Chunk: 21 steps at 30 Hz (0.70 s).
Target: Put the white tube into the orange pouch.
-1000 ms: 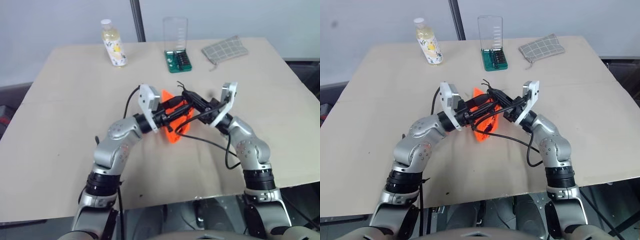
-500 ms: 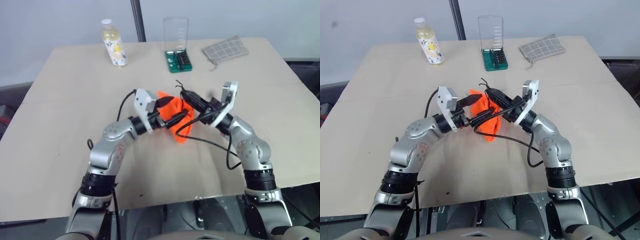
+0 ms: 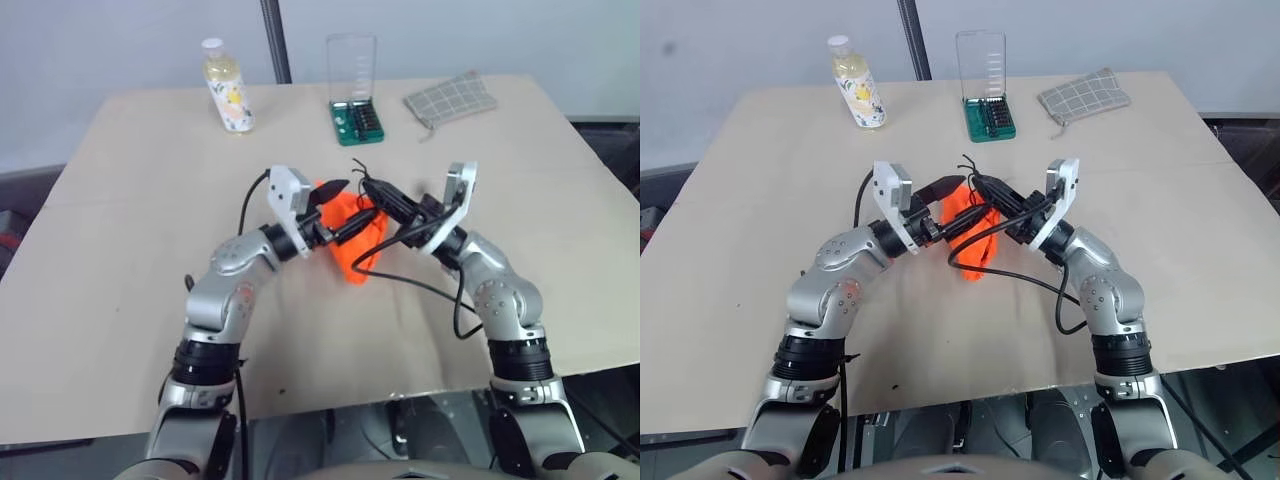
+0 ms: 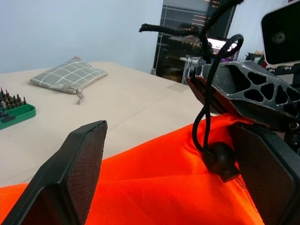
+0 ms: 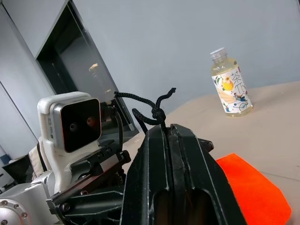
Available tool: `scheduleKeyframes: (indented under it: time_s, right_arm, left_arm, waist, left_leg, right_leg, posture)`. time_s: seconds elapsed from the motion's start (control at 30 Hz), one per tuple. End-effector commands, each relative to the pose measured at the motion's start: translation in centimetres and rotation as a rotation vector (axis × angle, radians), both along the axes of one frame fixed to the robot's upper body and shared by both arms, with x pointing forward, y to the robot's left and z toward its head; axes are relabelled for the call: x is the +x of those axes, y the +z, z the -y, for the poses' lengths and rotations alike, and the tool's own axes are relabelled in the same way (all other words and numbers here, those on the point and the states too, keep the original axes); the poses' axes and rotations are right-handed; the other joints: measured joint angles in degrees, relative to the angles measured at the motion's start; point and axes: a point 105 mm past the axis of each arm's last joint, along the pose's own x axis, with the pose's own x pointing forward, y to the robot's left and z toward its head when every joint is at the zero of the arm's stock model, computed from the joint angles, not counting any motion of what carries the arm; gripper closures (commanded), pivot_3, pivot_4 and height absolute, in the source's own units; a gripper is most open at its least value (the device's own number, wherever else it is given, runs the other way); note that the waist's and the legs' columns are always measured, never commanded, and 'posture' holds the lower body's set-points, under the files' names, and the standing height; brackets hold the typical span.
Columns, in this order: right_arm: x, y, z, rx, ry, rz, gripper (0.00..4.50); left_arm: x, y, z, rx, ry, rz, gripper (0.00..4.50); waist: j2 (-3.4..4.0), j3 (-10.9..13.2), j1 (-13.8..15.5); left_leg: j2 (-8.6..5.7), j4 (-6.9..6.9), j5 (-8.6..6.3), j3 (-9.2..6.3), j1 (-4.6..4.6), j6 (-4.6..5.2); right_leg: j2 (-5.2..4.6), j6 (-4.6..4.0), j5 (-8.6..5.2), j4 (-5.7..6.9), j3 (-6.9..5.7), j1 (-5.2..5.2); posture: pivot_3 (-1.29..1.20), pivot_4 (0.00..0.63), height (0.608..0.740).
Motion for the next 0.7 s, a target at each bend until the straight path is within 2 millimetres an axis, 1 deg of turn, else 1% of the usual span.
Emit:
scheduleKeyframes:
  time_s: [0.03, 0.07, 0.17, 0.3, 0.57, 0.7]
  right_arm:
    - [-0.92, 1.86, -0.11, 0.031, 0.020, 0.082, 4.50]
    - [-0.93, 1.86, -0.10, 0.031, 0.020, 0.082, 4.50]
    - [-0.93, 1.78, -0.07, 0.031, 0.018, 0.079, 4.50]
    - [-0.91, 1.64, -0.08, 0.030, 0.015, 0.075, 4.50]
    - [-0.92, 1.65, -0.27, 0.029, 0.020, 0.075, 4.50]
    - [-0.96, 1.65, -0.33, 0.026, 0.025, 0.077, 4.50]
  left_arm:
    - [-0.13, 1.82, 0.03, -0.029, -0.008, 0.062, 0.77]
    - [-0.10, 1.81, 0.01, -0.028, -0.006, 0.063, 1.06]
    - [-0.25, 2.48, -0.05, -0.068, -0.015, 0.066, 2.45]
    - [-0.31, 2.11, -0.15, -0.047, -0.014, 0.062, 4.41]
    - [-0.43, 1.95, 0.15, -0.034, -0.021, 0.064, 4.41]
    - [-0.57, 2.24, 0.31, -0.031, -0.026, 0.089, 4.41]
  waist:
    - [0.00, 0.00, 0.01]
    - [0.00, 0.00, 0.00]
    - [0.00, 0.00, 0.01]
    - [0.00, 0.00, -0.01]
    - [0.00, 0.00, -0.01]
    - [0.00, 0.00, -0.01]
  left_leg:
    - [0.00, 0.00, 0.00, 0.00, 0.00, 0.00]
    - [0.00, 0.00, 0.00, 0.00, 0.00, 0.00]
    - [0.00, 0.00, 0.00, 0.00, 0.00, 0.00]
    - [0.00, 0.00, 0.00, 0.00, 0.01, 0.00]
    - [0.00, 0.00, 0.00, 0.00, 0.01, 0.00]
    - [0.00, 0.00, 0.00, 0.00, 0.01, 0.00]
  right_leg:
    - [0.00, 0.00, 0.00, 0.00, 0.00, 0.00]
    - [0.00, 0.00, 0.00, 0.00, 0.00, 0.00]
    - [0.00, 0.00, 0.00, 0.00, 0.00, 0.00]
    - [0.00, 0.00, 0.00, 0.00, 0.00, 0.00]
    - [0.00, 0.00, 0.00, 0.00, 0.00, 0.00]
    - [0.00, 0.00, 0.00, 0.00, 0.00, 0.00]
  posture:
    - [0.00, 0.150, 0.740]
    - [0.00, 0.150, 0.740]
    - [0.00, 0.150, 0.740]
    - [0.00, 0.150, 0.740]
    - [0.00, 0.150, 0.740]
    - [0.00, 0.150, 0.740]
